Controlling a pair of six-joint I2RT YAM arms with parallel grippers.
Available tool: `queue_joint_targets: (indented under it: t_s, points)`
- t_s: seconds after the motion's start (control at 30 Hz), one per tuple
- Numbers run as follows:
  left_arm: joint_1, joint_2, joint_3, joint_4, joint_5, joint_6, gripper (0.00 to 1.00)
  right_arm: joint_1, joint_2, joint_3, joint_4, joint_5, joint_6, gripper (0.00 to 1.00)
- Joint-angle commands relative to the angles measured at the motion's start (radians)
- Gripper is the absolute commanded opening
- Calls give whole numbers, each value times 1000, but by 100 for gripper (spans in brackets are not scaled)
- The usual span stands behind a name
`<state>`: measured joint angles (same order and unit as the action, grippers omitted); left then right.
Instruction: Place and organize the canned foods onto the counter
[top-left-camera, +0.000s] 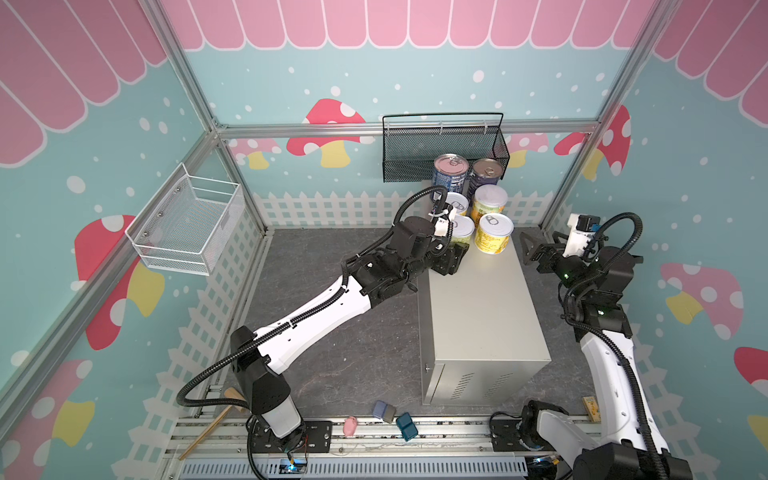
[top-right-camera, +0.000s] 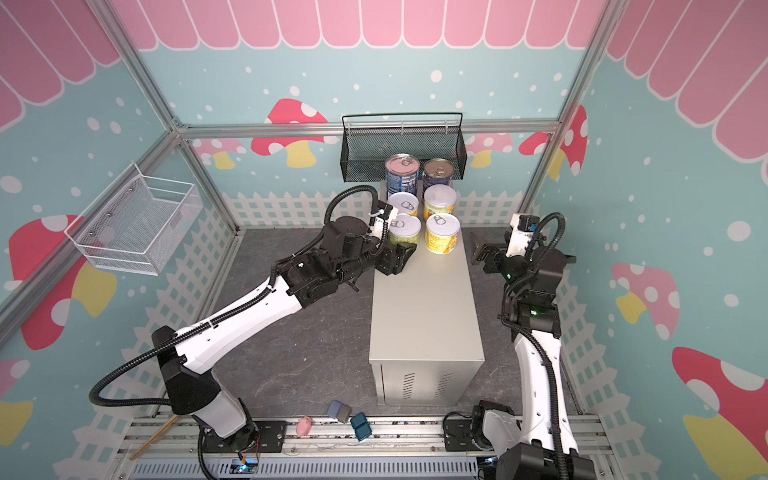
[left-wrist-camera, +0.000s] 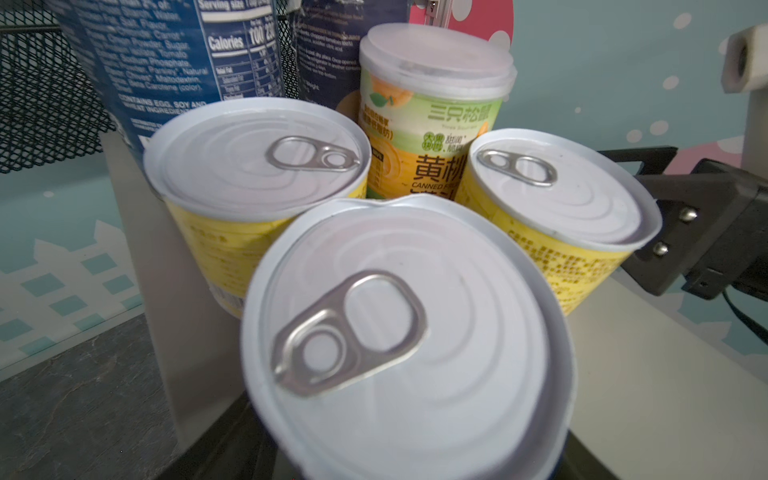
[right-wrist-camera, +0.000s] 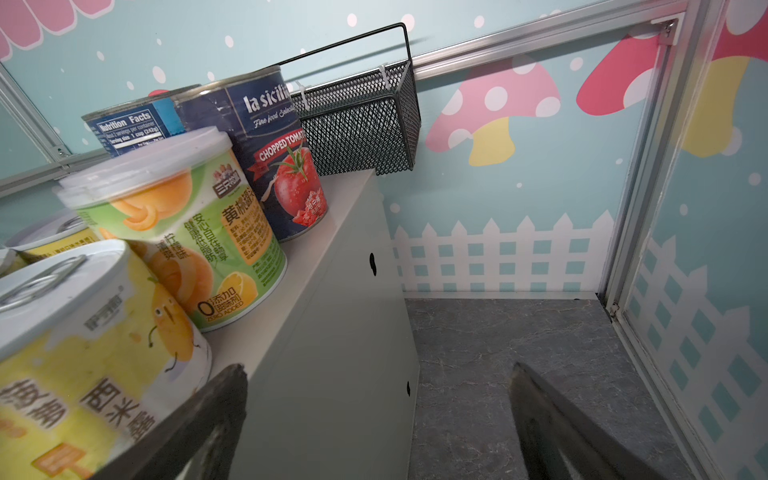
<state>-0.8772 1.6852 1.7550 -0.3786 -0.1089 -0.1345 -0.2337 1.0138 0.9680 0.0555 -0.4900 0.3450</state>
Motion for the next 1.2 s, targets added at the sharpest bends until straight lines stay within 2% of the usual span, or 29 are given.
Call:
queue_joint_targets:
  t_s: [0.0, 0.23, 0.37, 0.63, 0.87, 1.03, 1.17]
  points:
    - [9, 25, 11, -34, 14, -6, 77, 7, -4, -5, 15, -11, -12, 100]
    - [9, 8, 2, -34, 45, -16, 86, 8, -4, -6, 14, -11, -12, 100]
    - [9, -47, -40, -33, 47, -34, 89, 8, -5, -4, 10, -9, -14, 99]
    - [9, -206, -189, -49, -15, -45, 92, 8, -4, 0, 10, -6, -14, 99]
    - [18, -362, -304, -106, -110, -42, 99, 7, -4, 14, -2, -1, -11, 100]
    - [82, -475, -394, -138, -131, -64, 99, 7, 2, 31, -26, 58, -6, 99]
    - [196, -575, -478, -161, -105, -90, 99, 8, 30, 69, -46, 93, -8, 100]
